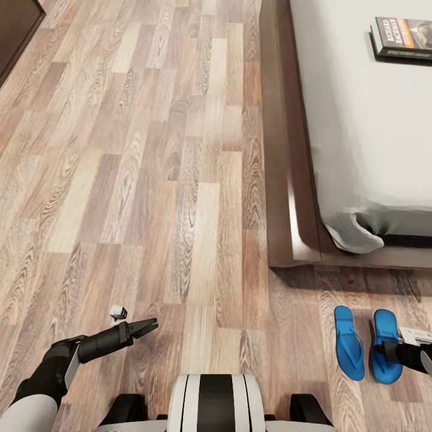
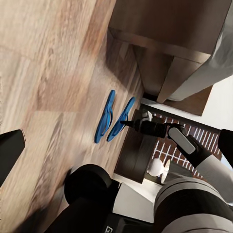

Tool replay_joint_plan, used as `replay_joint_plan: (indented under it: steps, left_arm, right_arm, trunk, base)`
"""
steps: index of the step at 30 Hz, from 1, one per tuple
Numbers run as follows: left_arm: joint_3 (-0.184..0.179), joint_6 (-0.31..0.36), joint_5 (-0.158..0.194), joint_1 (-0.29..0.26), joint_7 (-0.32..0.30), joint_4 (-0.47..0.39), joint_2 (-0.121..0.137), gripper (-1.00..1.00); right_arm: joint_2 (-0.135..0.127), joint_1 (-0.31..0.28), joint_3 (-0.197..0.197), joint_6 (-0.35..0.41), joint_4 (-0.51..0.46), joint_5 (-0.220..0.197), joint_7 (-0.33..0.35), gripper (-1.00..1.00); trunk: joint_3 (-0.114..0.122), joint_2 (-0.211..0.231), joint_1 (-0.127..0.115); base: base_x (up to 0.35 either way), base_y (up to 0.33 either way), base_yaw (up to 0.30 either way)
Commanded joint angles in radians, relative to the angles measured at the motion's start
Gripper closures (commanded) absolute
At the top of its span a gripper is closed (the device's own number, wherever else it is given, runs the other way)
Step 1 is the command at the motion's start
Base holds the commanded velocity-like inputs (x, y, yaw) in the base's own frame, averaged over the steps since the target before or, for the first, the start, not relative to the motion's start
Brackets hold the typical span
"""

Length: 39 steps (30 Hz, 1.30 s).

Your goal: In the bedroom, move the book from the bed onto either nightstand, and place the two sandals side by side next to the bed.

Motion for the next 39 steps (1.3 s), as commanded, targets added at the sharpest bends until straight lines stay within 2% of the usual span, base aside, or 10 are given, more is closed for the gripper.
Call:
replay_joint_plan:
  steps: [1, 8, 39]
  left_arm:
    - [0.003, 0.010, -0.007, -0.001, -0.007, 0.000, -0.001, -1.00]
    - [0.003, 0.010, -0.007, -0.001, -0.007, 0.000, -0.001, -1.00]
    - [0.003, 0.010, -0.007, -0.001, -0.007, 0.000, 0.000, -1.00]
  right_arm:
    - [0.000, 0.000, -0.003, 0.005, -0.001, 0.001, 0.004, 1.00]
    - [0.001, 0.000, -0.003, 0.005, -0.001, 0.001, 0.004, 1.00]
    - [0.000, 0.000, -0.003, 0.005, 0.000, 0.001, 0.004, 1.00]
  trunk:
    - [-0.004, 0.000, 0.000]
    - [-0.032, -0.002, 0.003]
    - [-0.032, -0.002, 0.003]
  base:
    - [0.000, 0.000, 0.000]
    - [0.000, 0.000, 0.000]
    - [0.034, 0.000, 0.000]
